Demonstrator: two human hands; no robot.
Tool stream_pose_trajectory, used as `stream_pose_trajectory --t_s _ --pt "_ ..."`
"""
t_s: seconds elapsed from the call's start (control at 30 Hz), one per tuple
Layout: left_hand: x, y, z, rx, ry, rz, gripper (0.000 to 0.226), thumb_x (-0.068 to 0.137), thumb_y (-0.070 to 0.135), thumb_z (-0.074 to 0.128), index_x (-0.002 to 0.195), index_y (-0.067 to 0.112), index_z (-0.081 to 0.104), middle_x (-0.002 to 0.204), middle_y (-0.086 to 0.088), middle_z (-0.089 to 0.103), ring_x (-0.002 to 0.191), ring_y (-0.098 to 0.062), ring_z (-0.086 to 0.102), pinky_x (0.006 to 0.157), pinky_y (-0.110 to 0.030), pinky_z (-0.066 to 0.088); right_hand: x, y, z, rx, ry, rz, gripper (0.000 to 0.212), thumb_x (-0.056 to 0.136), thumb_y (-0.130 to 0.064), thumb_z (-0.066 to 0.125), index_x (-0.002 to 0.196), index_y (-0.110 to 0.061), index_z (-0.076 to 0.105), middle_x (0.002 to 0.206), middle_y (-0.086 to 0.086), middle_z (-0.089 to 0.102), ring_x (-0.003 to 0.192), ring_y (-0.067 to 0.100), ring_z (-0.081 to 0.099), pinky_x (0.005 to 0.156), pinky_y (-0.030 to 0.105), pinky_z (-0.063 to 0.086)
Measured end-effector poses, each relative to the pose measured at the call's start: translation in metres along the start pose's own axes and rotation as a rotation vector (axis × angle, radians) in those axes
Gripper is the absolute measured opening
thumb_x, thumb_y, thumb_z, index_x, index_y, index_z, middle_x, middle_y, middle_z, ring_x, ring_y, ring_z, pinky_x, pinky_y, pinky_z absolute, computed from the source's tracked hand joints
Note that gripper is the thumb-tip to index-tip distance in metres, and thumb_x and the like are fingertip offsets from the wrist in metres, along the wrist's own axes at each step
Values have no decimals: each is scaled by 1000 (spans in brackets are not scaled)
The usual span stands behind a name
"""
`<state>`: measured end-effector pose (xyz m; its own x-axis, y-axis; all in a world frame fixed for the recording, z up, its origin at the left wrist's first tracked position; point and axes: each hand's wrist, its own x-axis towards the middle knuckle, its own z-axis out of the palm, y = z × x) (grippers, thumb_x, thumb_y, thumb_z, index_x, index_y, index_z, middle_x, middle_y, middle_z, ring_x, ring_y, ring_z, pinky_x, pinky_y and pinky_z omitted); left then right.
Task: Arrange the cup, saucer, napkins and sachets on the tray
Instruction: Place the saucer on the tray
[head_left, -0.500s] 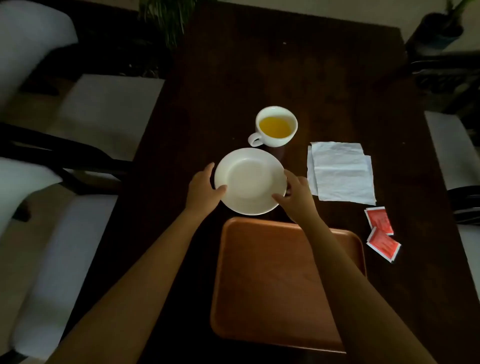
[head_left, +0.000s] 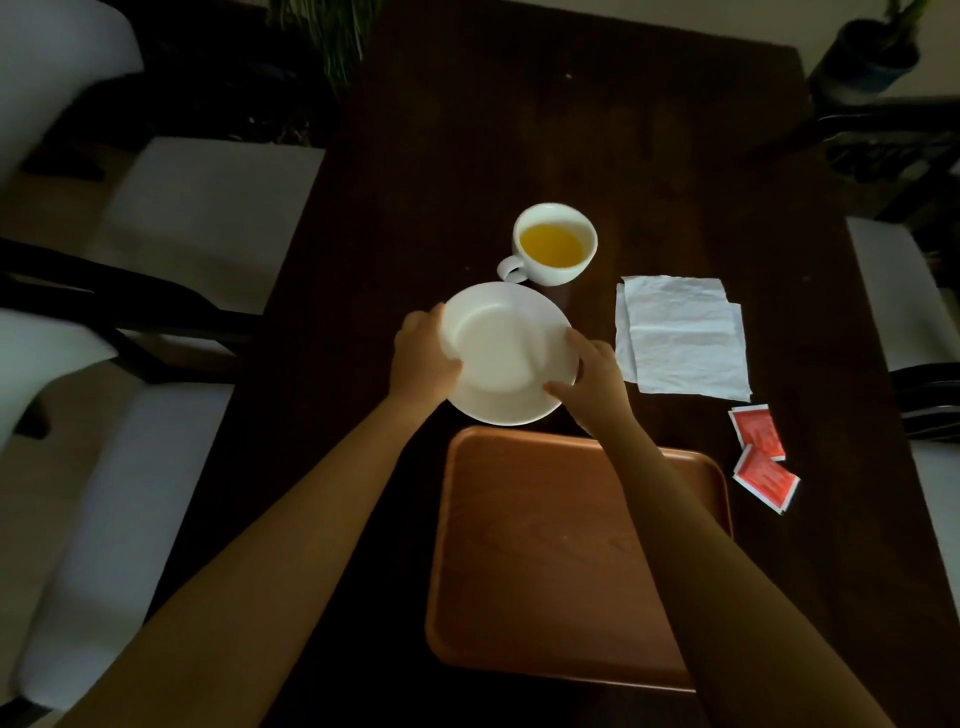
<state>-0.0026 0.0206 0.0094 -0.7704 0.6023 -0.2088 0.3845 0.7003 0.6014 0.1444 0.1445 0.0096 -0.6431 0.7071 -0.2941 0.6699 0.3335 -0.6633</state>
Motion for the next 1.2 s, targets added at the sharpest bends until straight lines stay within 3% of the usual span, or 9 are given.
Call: stream_pose_trajectory --t_s 0.13,0.37,0.6,0.73,1.2 --pt "-18 -1 -2 19 36 -8 47 75 6 58 121 11 47 127 -18 46 111 -33 50 86 -40 49 -20 -3 -3 7 1 -5 75 76 -8 69 140 -12 31 137 17 38 119 30 47 96 30 40" --pt "-91 -7 5 42 27 -29 52 75 12 59 125 18 44 125 -14 46 106 -30 53 76 -35 49 -87 17 -6 38 -6 10 75 74 -8 69 139 -17 33 130 18 41 110 32 51 83 27 38" --pt "-165 -10 28 -60 -28 -88 56 73 11 60 125 19 42 127 -12 43 107 -29 50 74 -32 41 -140 47 -6 30 -49 61 62 79 -11 63 136 -16 39 131 18 46 118 34 47 93 43 44" --pt "-187 -15 34 -72 -53 -89 56 72 11 63 125 16 44 126 -13 44 111 -30 46 77 -30 38 -161 62 -4 33 -67 114 59 81 -16 62 136 -17 40 130 15 48 111 29 52 87 37 44" --pt "-212 -21 47 92 -80 -88 62 73 16 63 129 17 38 128 -11 43 116 -28 41 85 -35 42 -183 72 2 -14 -87 143 54 84 -20 61 134 -16 40 135 13 46 122 31 45 99 45 43"
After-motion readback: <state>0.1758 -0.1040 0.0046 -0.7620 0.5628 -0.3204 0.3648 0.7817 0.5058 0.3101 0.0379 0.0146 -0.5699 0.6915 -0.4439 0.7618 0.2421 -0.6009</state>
